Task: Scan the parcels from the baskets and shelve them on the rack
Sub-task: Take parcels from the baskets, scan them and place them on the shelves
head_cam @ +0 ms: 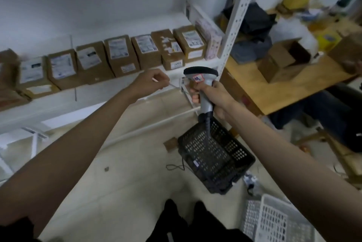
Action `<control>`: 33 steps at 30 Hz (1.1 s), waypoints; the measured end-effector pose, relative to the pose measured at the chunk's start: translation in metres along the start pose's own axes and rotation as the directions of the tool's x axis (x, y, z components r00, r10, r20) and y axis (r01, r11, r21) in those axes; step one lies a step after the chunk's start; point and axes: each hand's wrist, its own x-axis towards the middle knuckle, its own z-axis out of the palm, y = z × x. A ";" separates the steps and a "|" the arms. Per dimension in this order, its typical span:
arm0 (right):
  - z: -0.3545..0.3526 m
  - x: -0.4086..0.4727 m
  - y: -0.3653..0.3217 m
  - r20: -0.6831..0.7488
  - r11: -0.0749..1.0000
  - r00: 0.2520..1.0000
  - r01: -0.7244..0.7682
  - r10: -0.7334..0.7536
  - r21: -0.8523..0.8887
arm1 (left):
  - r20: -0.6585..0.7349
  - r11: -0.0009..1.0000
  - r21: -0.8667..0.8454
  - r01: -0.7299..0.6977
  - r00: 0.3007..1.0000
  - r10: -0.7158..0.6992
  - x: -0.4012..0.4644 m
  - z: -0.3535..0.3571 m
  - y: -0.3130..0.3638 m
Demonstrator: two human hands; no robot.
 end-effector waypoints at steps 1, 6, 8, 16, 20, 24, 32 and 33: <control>-0.008 0.006 0.005 -0.022 1.000 1.000 -0.012 0.012 0.000 | 0.020 1.000 0.005 0.005 1.000 -0.005 0.006 0.010 0.000; -0.058 0.043 0.031 -0.160 0.997 0.986 -0.056 0.048 -0.049 | 0.099 0.998 0.018 0.056 0.993 -0.058 0.037 0.068 0.000; -0.079 0.060 0.042 -0.183 0.995 0.981 -0.084 0.072 -0.061 | 0.127 0.996 0.021 0.086 0.988 -0.088 0.049 0.094 -0.002; -0.178 0.128 0.073 -0.265 0.974 0.954 -0.183 0.142 -0.136 | 0.241 0.983 0.060 0.171 0.954 -0.181 0.116 0.194 -0.001; -0.232 0.164 0.083 -0.351 0.964 0.932 -0.174 0.096 -0.199 | 0.297 0.981 0.033 0.191 0.936 -0.192 0.151 0.240 0.006; -0.277 0.201 0.089 -0.431 0.939 0.901 -0.189 0.050 -0.288 | 0.350 0.979 0.027 0.202 0.915 -0.199 0.187 0.280 0.015; -0.335 0.266 0.094 -0.458 0.852 0.887 -0.188 -0.067 -0.488 | 0.405 0.968 -0.012 0.251 0.886 -0.225 0.247 0.340 0.020; -0.341 0.271 0.094 -0.461 0.843 0.884 -0.192 -0.073 -0.502 | 0.405 0.967 -0.021 0.252 0.887 -0.222 0.253 0.346 0.020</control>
